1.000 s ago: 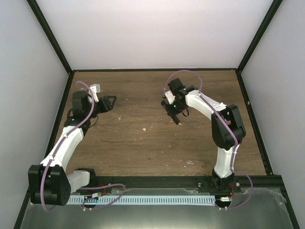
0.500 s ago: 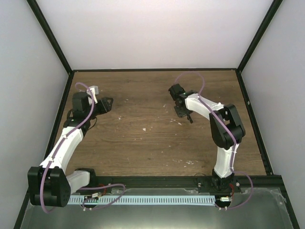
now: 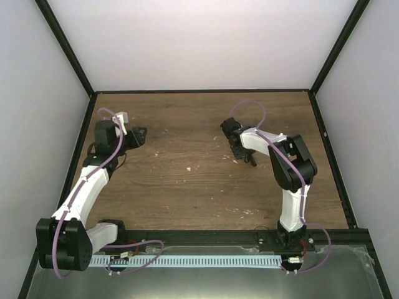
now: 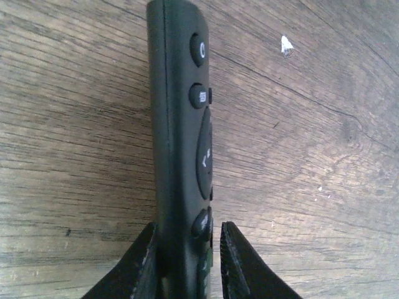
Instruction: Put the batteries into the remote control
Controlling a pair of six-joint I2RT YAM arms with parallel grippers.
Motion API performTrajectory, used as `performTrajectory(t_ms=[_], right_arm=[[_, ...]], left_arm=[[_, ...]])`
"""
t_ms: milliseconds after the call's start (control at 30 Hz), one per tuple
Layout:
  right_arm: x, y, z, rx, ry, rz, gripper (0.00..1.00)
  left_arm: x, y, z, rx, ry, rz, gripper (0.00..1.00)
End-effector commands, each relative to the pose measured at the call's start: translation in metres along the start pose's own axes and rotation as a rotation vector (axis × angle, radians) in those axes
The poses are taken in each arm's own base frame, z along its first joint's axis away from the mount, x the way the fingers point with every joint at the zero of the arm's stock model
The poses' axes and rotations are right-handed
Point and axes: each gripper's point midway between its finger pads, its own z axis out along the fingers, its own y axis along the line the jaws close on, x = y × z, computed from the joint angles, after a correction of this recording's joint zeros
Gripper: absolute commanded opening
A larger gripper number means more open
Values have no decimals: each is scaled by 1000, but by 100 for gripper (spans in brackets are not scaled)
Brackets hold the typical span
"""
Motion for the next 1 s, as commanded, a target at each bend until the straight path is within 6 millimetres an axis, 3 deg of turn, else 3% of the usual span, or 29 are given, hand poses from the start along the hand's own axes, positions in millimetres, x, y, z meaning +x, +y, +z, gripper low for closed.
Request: performTrajectory(t_ms=[0,167,467,567,800,867,900,933,967], right_arm=[[-3,2,4,17,-21,25,20],[-2,9,3,-8,-20,22,22],[-15,20,-22,-110,-94,28,42],[-25,24,-40,-183,-168,35,55],[-47,15,-80,-255,-344,64,99],[-51,10,-89,-255,-379,75,100],[-53,8,-92,-257,-392,78,100],[-55,7,-94,-257,-403,82,100],[-57,5,-97,-255,-413,90,100]], left_arm=[[-1,2,-5,-12,-13,2,57],[0,2,-4,-13,-11,-3,57],[-8,-1,-11,-14,-51,7,57],[-20,-7,-19,2,-109,33,57],[-48,-8,-47,-53,-263,71,51],[-56,-8,-59,-76,-314,82,50],[-60,-8,-64,-84,-335,88,79],[-63,-8,-68,-93,-350,98,97],[-66,-9,-71,-102,-363,108,99]])
